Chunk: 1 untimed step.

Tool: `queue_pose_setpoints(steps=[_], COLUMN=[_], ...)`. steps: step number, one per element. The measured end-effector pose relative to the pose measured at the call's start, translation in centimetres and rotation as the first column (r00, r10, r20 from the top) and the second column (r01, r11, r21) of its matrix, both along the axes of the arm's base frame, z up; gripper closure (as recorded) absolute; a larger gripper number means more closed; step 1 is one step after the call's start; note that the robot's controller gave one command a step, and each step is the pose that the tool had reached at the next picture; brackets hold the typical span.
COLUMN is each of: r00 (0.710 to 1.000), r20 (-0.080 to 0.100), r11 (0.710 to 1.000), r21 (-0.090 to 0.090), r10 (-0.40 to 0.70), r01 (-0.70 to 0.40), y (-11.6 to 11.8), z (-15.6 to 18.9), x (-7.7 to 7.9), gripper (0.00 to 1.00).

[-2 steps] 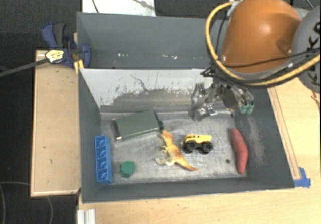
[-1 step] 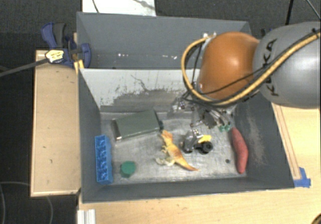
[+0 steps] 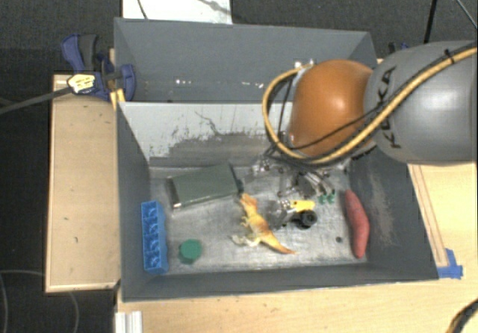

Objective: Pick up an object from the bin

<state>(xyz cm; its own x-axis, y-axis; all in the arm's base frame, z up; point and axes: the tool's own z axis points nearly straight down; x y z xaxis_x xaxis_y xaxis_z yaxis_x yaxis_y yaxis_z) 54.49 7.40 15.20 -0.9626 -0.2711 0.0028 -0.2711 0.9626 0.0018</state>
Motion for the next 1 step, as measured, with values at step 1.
queue_pose_setpoints(steps=[1], r00=[0.999], r20=[0.008], r11=[0.999], r21=[0.001], r10=[0.046], r01=[-0.046], y=[-0.91], z=[0.01], x=[-0.52], gripper=[0.00])
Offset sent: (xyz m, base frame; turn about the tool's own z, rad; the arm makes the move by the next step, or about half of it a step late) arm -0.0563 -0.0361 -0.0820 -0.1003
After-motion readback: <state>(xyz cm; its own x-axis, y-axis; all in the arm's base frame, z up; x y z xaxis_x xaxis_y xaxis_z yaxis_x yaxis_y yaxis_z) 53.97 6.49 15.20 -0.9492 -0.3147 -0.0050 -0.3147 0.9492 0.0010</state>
